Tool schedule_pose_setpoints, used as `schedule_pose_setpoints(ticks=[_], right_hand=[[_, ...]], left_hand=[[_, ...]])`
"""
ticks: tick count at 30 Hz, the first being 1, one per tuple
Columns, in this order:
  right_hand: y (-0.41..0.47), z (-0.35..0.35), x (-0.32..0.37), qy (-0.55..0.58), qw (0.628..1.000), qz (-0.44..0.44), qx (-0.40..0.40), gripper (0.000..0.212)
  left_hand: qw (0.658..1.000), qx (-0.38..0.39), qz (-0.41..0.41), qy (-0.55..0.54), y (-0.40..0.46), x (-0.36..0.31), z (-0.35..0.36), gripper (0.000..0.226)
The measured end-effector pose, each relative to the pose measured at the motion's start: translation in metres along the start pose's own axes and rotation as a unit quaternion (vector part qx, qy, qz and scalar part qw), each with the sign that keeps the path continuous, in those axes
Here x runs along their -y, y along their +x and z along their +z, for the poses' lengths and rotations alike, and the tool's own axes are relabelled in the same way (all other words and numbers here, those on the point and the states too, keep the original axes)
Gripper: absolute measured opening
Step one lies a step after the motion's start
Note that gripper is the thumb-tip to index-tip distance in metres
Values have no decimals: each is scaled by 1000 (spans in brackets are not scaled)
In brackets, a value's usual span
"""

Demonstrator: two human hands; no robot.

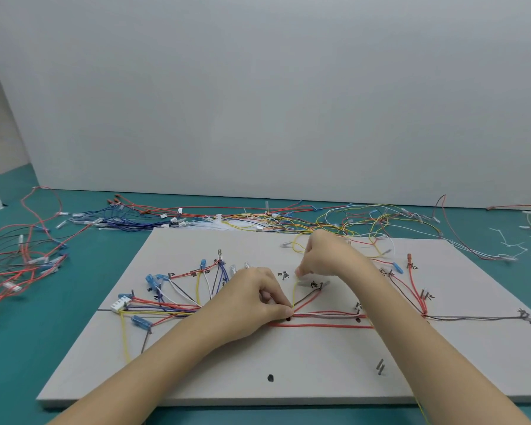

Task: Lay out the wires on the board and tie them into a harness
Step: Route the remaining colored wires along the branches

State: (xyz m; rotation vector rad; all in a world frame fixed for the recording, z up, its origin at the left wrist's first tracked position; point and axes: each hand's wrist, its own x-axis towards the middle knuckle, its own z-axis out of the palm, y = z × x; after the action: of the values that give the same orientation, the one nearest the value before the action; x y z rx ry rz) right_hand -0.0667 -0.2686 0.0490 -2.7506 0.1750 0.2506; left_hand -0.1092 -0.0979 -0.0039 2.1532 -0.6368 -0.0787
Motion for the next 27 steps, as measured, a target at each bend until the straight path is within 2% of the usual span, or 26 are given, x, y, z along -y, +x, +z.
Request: schedule_pose_setpoints(ticks=[8, 16, 20, 27], right_hand=[[13, 8, 13, -14, 1000, 2, 20, 37], [15, 16, 33, -45, 998, -25, 18, 31], [6, 21, 45, -74, 996, -42, -6, 19], [-19, 28, 54, -87, 993, -56, -59, 15]], left_hand=[[1000, -2, 13, 16, 0, 1, 0, 2], [998, -29, 31, 46, -1, 7, 0, 8], [998, -23, 29, 52, 0, 8, -13, 14], [996, -68, -23, 60, 8, 17, -52, 11]])
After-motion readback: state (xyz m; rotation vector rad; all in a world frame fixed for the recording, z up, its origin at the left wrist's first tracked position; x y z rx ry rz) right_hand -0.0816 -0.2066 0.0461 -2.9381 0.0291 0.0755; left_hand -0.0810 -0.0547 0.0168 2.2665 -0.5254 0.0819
